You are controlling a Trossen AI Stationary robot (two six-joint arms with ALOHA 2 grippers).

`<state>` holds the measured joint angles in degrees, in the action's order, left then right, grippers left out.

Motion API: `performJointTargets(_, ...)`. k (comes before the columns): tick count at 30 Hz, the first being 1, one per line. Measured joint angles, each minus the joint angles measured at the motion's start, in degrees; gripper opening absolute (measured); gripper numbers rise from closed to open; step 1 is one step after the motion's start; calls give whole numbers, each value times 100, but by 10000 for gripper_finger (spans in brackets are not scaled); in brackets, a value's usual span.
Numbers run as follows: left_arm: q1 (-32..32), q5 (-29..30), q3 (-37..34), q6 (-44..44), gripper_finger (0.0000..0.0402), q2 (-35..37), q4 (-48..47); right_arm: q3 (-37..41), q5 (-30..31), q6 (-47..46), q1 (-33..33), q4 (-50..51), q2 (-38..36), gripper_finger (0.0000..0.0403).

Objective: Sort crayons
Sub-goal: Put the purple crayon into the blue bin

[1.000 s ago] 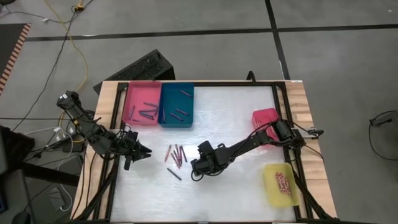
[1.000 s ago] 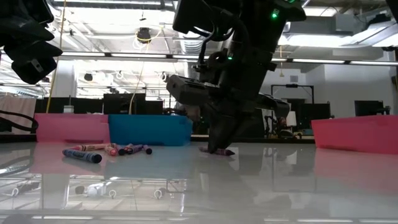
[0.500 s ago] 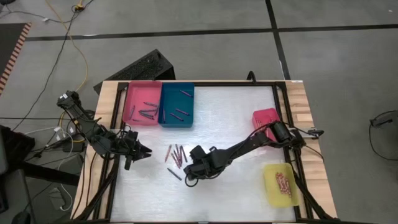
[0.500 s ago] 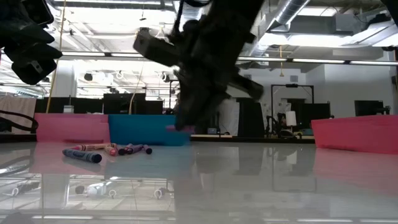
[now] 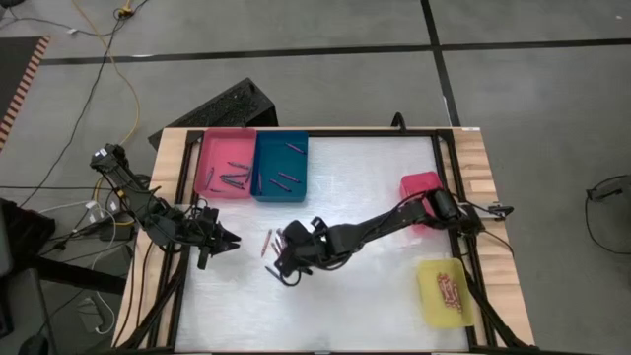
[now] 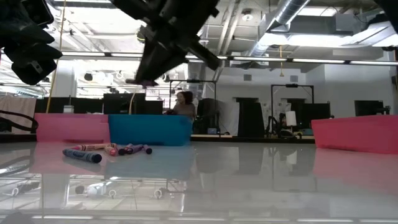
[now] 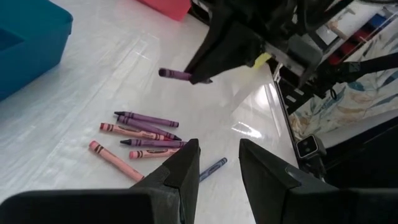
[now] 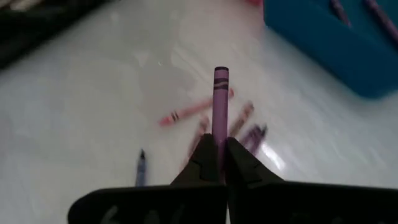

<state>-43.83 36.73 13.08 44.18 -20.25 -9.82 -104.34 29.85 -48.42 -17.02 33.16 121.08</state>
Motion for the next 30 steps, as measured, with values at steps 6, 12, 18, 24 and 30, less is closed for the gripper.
performJointTargets(6, 0, -2, 0, 0, 102, 2, -33, -73, -5, 567, 272, -364, -5, 3)
performJointTargets(12, 1, 49, 0, -37, 102, 2, -83, -124, -5, 1140, 648, -801, -5, 3)
performJointTargets(18, 1, 75, 0, -33, 102, 2, -151, -124, -6, 1834, 1034, -1192, 4, 3)
performJointTargets(24, 2, 79, 0, -29, 102, 0, -151, -124, 2, 2173, 1476, -1300, 6, 3)
performJointTargets(30, 0, 81, 0, -18, 102, 0, -215, -124, -2, 2197, 1891, -1288, 9, 3)
